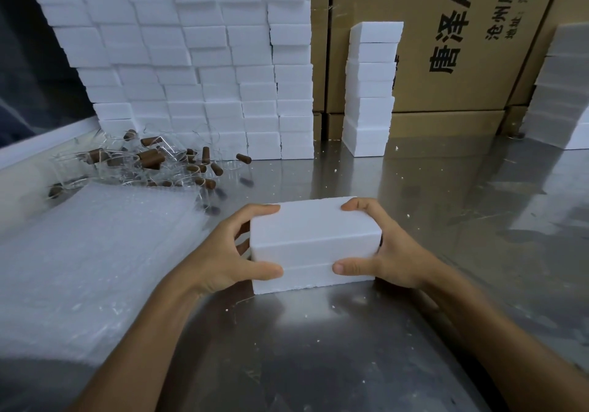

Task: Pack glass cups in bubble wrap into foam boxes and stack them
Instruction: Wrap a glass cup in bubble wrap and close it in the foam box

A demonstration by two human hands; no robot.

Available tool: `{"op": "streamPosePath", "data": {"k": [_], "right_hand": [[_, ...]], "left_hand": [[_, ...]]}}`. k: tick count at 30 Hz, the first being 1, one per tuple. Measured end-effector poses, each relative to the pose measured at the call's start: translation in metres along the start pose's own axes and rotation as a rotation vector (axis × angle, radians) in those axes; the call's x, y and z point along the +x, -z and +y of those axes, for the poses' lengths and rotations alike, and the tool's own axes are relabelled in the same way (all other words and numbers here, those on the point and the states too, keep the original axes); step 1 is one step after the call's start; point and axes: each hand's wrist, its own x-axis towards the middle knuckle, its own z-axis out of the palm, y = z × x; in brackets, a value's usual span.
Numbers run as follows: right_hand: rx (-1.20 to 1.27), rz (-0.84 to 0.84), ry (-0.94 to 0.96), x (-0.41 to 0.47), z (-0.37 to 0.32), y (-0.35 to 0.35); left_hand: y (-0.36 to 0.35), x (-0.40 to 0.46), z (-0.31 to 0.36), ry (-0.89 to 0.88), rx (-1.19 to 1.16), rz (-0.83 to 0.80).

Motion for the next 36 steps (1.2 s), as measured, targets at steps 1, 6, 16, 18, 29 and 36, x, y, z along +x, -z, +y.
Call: {"op": "streamPosePath", "data": {"k": [1,6,16,18,29,36], "right_hand": [[-0.005,-0.008,-0.005,0.0,0.0,0.001],[0.106,-0.055,-0.011,-0.002,-0.002,0.006],[0.186,-0.063,-0.033,-0.001,-0.002,0.007],[0.17,-0.047,-0.025,0.0,0.0,0.006],[0.48,0.021,-0.106,-0.002,-0.015,0.004],[0.687,-0.012,-0.468,-0.005,-0.025,0.016]], "left_hand": [[0.0,0.0,0.0,0.004,-0.004,-0.006],[0.004,0.001,-0.002,0.011,-0.042,-0.043],[0.001,0.0,-0.005,-0.005,-0.088,-0.042],[0.0,-0.001,-0.005,-0.006,-0.104,-0.029],[0.005,-0.005,0.016,-0.076,-0.135,0.041],[-0.007,-0.005,0.03,-0.165,-0.069,0.019]]}}
